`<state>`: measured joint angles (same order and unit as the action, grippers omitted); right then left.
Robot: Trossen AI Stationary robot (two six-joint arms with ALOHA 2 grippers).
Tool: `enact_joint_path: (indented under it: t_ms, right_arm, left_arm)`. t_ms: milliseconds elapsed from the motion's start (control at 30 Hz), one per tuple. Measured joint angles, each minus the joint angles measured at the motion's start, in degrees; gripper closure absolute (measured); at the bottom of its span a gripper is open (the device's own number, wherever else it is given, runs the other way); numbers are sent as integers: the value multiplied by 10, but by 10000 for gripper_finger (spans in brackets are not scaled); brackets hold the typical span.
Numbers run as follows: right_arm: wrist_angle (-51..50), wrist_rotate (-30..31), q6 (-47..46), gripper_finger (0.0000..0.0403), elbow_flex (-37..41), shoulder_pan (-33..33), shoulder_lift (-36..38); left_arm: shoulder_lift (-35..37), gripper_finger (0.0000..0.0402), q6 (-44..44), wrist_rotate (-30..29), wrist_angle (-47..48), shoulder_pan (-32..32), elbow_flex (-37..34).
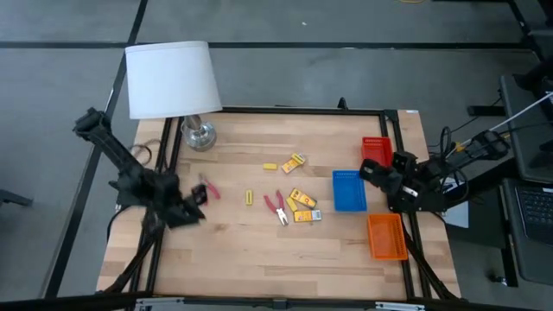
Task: Pick & Place School Supplies
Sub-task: Put the middle box of crayons into the orange bin
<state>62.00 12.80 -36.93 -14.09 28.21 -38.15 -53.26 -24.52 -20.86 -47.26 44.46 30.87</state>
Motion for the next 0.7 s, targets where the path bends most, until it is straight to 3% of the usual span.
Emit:
enact_joint_path:
  t_ms: [133,300,400,533,600,700]
  right_arm:
    - [-47,-2,-18,346,-40,29,-30]
    - [-190,20,-40,346,-136,56,-64]
    - [-360,9,-79,346,-226,68,-89]
    - [-656,0,-94,346,-368,80,-136]
    - [-801,0,-89,346,-434,79,-166]
    - [-942,1,-49,346,-504,77,-213]
  left_arm:
    - [-134,325,79,-43,96,2,121]
    - [-206,325,66,-203,353,-42,257]
    - [-228,325,8,-256,493,-82,327]
    - [-249,325,-16,-283,648,-126,418]
    - [-261,325,-85,-309,781,-146,473]
    - [-275,325,-199,-299,994,-174,566]
